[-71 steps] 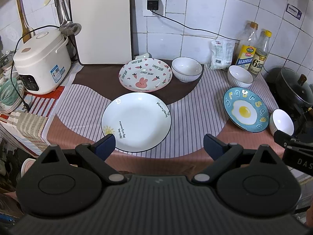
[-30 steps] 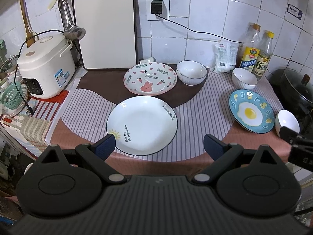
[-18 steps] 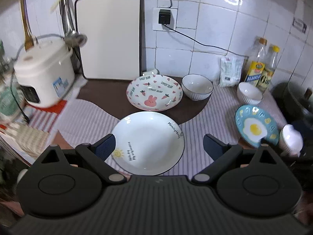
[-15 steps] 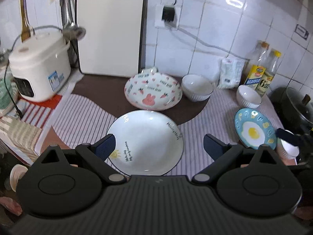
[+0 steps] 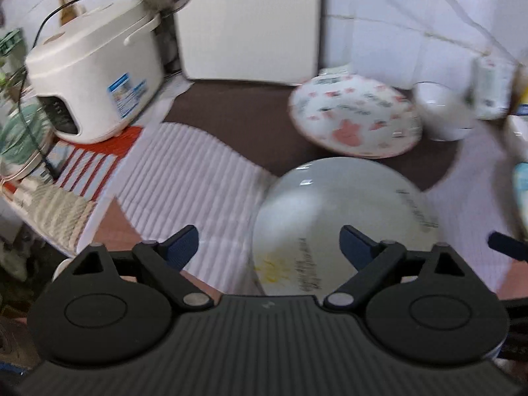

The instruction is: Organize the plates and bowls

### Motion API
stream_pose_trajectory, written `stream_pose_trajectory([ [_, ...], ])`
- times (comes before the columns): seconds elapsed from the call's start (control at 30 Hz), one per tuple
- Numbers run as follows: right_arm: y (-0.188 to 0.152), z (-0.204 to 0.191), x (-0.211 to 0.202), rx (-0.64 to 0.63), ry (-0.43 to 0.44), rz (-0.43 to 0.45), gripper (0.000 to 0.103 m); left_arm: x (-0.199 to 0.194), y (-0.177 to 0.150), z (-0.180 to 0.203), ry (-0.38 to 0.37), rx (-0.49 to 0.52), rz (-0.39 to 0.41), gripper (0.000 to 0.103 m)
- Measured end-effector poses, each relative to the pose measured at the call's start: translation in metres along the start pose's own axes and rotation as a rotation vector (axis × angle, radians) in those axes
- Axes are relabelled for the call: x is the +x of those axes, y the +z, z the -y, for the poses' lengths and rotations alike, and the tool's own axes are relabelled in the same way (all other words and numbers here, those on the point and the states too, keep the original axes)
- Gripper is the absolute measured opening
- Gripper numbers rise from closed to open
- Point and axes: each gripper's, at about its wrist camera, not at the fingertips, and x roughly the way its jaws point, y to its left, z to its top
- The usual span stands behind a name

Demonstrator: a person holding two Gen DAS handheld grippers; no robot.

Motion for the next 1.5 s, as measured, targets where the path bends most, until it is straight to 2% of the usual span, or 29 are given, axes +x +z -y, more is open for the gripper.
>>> stream_pose_trajectory([
  [0.07, -0.004, 0.003, 0.013, 0.023, 0.001, -0.023, 0.092, 0.016, 0.000, -0.006, 0.001, -0.019, -0.031, 0.085],
  [0.13, -0.006, 0.007, 0.021, 0.053, 0.010, -0.047, 0.087, 0.031, 0.000, -0.010, -0.010, -0.025, -0.079, 0.068],
  [0.27, -0.006, 0.008, 0.030, 0.077, 0.031, -0.067, 0.078, 0.045, -0.005, -0.016, -0.031, -0.039, -0.106, 0.060],
  [0.3, -0.005, 0.008, 0.032, 0.082, 0.034, -0.072, 0.075, 0.047, -0.006, -0.017, -0.045, -0.046, -0.115, 0.054],
  [0.4, -0.004, 0.006, 0.037, 0.086, 0.051, -0.080, 0.065, 0.053, -0.009, -0.018, -0.100, -0.055, -0.151, 0.024],
  [0.47, -0.003, 0.003, 0.040, 0.075, 0.055, -0.088, 0.060, 0.057, -0.010, -0.015, -0.079, -0.026, -0.181, 0.017],
  [0.67, 0.001, -0.001, 0.044, 0.102, 0.073, -0.131, 0.056, 0.057, -0.019, -0.014, -0.083, -0.021, -0.159, 0.016],
  [0.7, 0.001, -0.001, 0.046, 0.103, 0.067, -0.134, 0.052, 0.057, -0.019, -0.016, -0.087, -0.030, -0.158, 0.016],
  [0.8, 0.000, 0.000, 0.055, 0.090, 0.024, -0.169, 0.029, 0.060, -0.020, -0.019, -0.104, -0.064, -0.158, 0.018],
  [1.0, 0.006, 0.008, 0.057, 0.147, 0.036, -0.196, 0.026, 0.065, -0.019, -0.022, -0.134, -0.089, -0.175, 0.019],
  [1.1, 0.007, 0.012, 0.057, 0.190, 0.036, -0.208, 0.024, 0.068, -0.011, -0.015, -0.130, -0.013, -0.230, 0.022],
  [1.17, 0.010, 0.016, 0.057, 0.240, 0.044, -0.222, 0.020, 0.072, -0.006, -0.018, -0.136, -0.047, -0.269, 0.022],
  [1.27, 0.009, 0.021, 0.053, 0.257, 0.077, -0.224, 0.018, 0.070, -0.009, -0.016, -0.144, -0.005, -0.255, 0.022],
  [1.37, 0.007, 0.020, 0.044, 0.230, 0.051, -0.203, 0.019, 0.064, -0.012, -0.012, -0.173, 0.016, -0.256, 0.022],
  [1.5, 0.010, 0.028, 0.030, 0.226, 0.070, -0.185, 0.019, 0.052, -0.012, -0.004, -0.166, 0.037, -0.234, 0.022],
])
